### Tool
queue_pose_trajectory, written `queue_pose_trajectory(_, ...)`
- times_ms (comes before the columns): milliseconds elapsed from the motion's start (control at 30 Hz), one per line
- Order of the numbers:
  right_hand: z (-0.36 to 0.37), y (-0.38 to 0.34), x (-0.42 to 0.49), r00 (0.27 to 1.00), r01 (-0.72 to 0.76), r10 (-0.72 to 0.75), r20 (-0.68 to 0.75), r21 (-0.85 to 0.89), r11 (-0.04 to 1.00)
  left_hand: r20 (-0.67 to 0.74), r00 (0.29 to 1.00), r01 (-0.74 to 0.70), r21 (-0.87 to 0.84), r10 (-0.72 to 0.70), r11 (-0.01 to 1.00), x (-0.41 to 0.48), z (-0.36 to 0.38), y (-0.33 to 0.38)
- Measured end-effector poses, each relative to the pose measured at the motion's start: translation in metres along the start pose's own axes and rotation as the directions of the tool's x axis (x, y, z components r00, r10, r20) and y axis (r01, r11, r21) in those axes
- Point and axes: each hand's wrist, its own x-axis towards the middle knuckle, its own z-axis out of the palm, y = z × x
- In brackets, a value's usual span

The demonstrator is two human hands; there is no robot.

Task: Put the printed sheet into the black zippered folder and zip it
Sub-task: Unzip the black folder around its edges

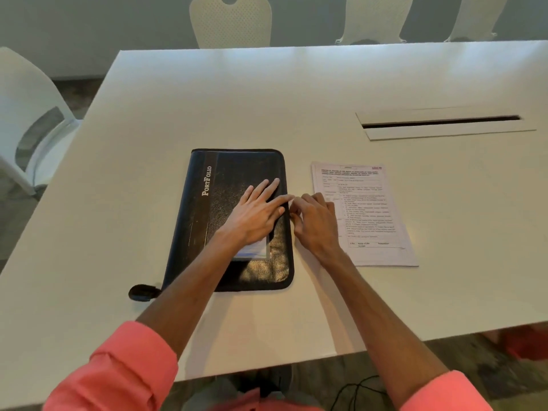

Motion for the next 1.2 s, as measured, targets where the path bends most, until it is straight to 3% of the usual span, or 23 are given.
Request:
queue_pose_trajectory(700, -0.020, -0.028, -0.124, 0.984, -0.178, 0.176, 0.036, 0.075, 0.981, -0.062, 0.998, 0.031, -0.001, -0.031, 1.000, 0.003, 0.008, -0.006)
queue_pose_trajectory(1033, 0.011, -0.088, -0.156, 0.947, -0.294, 0.312, -0.079, 0.185, 0.938, -0.083, 0.986, 0.143, -0.011, -0.144, 0.990, 0.005, 0.008, 0.000)
queue_pose_trajectory(1200, 0.024, -0.096, -0.163, 0.914, -0.335, 0.374, -0.154, 0.231, 0.913, 0.023, 0.992, 0.126, -0.121, -0.125, 0.985, 0.001, -0.003, -0.006)
